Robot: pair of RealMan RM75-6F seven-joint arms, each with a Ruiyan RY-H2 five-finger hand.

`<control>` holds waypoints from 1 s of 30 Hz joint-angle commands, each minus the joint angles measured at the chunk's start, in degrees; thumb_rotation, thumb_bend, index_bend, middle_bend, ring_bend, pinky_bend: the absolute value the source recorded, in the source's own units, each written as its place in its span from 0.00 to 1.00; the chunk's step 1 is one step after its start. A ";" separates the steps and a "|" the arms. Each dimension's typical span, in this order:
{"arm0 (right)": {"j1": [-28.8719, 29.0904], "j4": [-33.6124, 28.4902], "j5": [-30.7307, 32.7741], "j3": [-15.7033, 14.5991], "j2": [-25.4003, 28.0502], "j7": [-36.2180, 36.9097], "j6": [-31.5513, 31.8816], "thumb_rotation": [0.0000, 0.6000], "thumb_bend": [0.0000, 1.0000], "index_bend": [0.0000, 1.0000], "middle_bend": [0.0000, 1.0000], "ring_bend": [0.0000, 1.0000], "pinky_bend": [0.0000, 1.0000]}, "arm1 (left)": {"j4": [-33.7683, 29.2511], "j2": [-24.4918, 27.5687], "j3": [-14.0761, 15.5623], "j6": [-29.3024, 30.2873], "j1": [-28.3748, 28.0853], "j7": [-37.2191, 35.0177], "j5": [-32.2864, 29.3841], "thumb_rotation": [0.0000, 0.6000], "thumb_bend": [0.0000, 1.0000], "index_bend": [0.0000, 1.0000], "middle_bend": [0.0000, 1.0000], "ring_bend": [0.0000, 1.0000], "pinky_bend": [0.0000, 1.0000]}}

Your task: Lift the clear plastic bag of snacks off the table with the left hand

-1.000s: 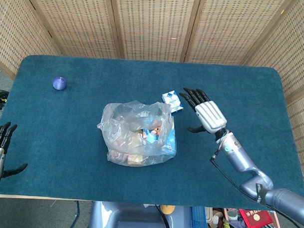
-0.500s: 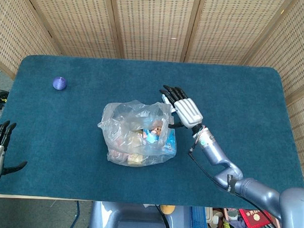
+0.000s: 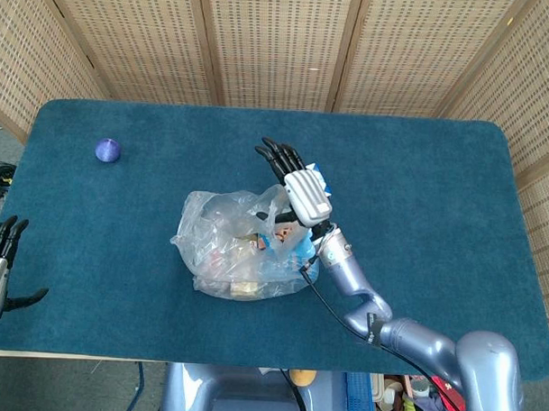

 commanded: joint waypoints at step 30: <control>-1.97 -4.09 0.65 -1.90 4.29 1.21 4.86 1.00 0.65 0.23 0.08 0.00 0.00 | -2.22 2.28 1.06 -7.86 -3.99 -10.69 3.23 1.00 0.14 0.00 0.00 0.00 0.00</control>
